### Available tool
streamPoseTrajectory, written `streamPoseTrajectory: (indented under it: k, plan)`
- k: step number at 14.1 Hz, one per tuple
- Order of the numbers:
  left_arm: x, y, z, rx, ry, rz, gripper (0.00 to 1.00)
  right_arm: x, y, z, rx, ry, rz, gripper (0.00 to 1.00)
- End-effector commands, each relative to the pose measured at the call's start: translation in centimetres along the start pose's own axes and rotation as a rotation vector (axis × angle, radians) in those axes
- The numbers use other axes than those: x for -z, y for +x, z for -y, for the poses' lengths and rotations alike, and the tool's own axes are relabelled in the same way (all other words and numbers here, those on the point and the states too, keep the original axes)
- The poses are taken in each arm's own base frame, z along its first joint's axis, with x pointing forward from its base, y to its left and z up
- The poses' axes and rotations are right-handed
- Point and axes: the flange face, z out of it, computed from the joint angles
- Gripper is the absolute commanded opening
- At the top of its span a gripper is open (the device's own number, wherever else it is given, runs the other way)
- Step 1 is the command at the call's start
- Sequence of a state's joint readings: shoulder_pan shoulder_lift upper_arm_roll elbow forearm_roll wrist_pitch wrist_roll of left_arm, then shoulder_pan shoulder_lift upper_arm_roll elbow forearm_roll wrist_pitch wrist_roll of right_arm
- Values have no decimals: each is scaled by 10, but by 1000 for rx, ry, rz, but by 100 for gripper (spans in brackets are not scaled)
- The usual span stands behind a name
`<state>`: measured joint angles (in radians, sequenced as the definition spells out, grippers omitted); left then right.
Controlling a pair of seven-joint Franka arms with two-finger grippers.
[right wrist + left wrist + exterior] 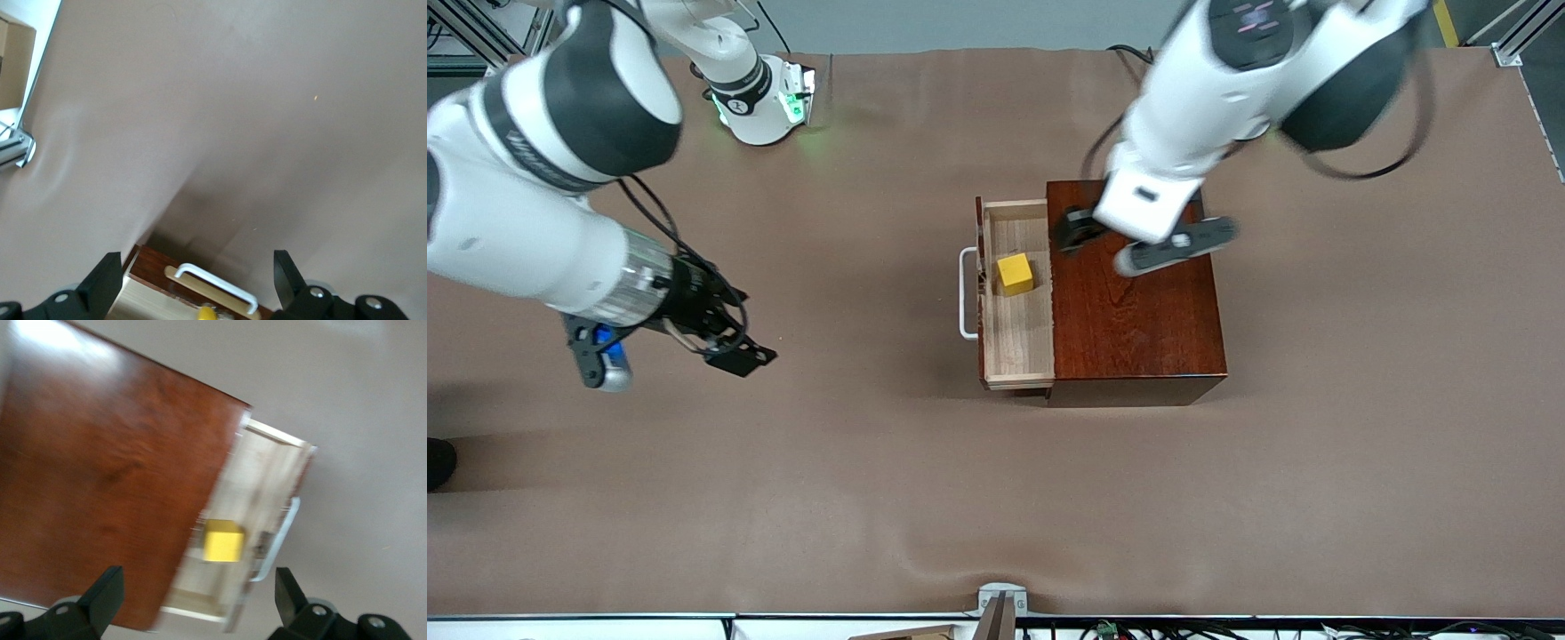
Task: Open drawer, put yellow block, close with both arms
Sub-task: 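Withdraw the right gripper while the left gripper reaches the drawer front, then push the drawer shut with the left gripper while the right arm retracts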
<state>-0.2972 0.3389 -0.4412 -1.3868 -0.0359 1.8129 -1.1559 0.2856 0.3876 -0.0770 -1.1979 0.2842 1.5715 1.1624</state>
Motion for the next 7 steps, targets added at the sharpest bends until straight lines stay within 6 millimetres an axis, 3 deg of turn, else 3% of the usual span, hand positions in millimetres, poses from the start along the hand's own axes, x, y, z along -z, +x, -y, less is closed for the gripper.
streamPoseTrajectory:
  k: [1, 5, 7]
  plan:
    - [-41, -9, -50, 145, -90, 17, 100, 33, 13, -27, 74, -7, 0, 100]
    - [-105, -55, -97, 323, -178, -42, 100, 60, 36, -55, 141, -10, 6, 100]
    - [-143, -73, -112, 419, -188, -106, 100, 77, 40, -71, 266, -30, -10, 100]
